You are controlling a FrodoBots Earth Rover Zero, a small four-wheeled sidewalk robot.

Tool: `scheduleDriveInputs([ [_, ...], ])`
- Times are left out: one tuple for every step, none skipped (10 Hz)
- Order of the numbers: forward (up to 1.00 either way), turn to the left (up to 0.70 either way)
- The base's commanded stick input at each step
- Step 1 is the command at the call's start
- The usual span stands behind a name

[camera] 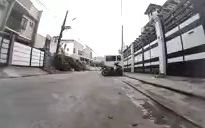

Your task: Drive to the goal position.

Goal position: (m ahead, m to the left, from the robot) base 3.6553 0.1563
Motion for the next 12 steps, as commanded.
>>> scheduleDriveInputs([
  [1.00,-0.36],
  [1.00,-0.22],
  [1.00,0.00],
  [1.00,0.00],
  [1.00,0.00],
  [0.85,0.00],
  [0.24,0.00],
  [0.12,0.00],
  [0.11,0.00],
  [0.11,0.00],
  [0.11,0.00],
  [0.12,0.00],
])
